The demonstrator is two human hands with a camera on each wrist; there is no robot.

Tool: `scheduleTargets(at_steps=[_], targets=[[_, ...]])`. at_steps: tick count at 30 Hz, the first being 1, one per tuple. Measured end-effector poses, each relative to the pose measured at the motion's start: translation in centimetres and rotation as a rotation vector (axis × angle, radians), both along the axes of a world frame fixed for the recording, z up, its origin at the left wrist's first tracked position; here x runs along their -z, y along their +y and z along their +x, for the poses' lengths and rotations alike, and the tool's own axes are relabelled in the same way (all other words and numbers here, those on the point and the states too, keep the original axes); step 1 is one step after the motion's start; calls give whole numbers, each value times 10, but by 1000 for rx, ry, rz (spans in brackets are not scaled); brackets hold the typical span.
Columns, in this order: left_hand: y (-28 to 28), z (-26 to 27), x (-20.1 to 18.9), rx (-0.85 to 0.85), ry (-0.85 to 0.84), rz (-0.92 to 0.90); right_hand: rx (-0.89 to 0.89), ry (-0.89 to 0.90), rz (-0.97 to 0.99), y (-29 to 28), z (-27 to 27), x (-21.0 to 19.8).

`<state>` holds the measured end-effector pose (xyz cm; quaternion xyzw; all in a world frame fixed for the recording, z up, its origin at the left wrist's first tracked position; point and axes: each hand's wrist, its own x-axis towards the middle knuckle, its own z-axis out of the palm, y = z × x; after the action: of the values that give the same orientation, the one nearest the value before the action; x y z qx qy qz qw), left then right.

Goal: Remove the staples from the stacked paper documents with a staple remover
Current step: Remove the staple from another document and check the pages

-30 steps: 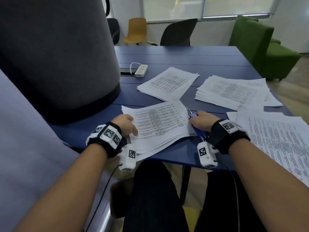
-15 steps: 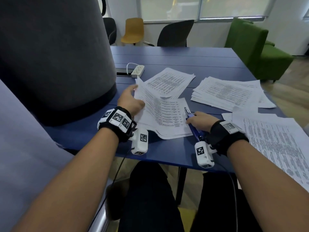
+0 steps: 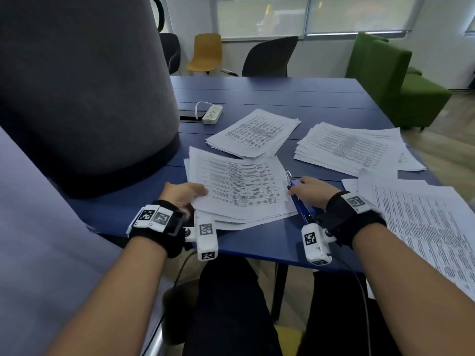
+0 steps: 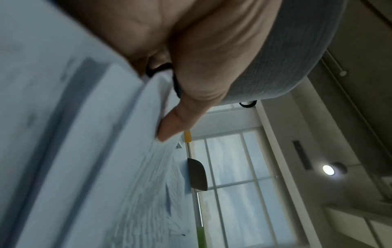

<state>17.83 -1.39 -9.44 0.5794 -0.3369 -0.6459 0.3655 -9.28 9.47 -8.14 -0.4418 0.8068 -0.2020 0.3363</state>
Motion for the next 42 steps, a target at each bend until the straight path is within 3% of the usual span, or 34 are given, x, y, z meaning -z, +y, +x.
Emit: scheduleTargets(at_steps=[3,5,10,15,18,20,21,25,27,30,35,39,42], targets=[[-1,15,2,147,-110,36,0,-7,-16,2,2,-3],[1,19,-9,211,-264,-79,-7,2,-22,3,3,-3],[3,3,-56,327,-1009,-614,49,-2,-82,9,-1,0],[11,-31,-77,377,-1469,-834,92,-19,-276,31,-4,-11],[21,-49,-78,468,-1579,-821,119,-178,-486,44,0,-21],[26,-53,-72,533,-1502,-781,113,-252,-597,53,6,-29],[27,-56,-64,539,-1360,-744,107,-278,-632,58,9,-32],[40,-78,-22,394,-437,-538,32,-325,-702,71,26,-30],[42,-88,-3,365,-210,-493,-5,-318,-689,74,34,-24],[45,-96,11,389,-100,-519,-85,-257,-621,74,43,-14],[48,-109,20,76,34,-580,-99,-125,-480,69,50,0],[53,-108,24,128,52,-701,-76,-164,-382,66,51,7],[52,-107,29,115,142,-630,-63,-136,-358,65,52,12]])
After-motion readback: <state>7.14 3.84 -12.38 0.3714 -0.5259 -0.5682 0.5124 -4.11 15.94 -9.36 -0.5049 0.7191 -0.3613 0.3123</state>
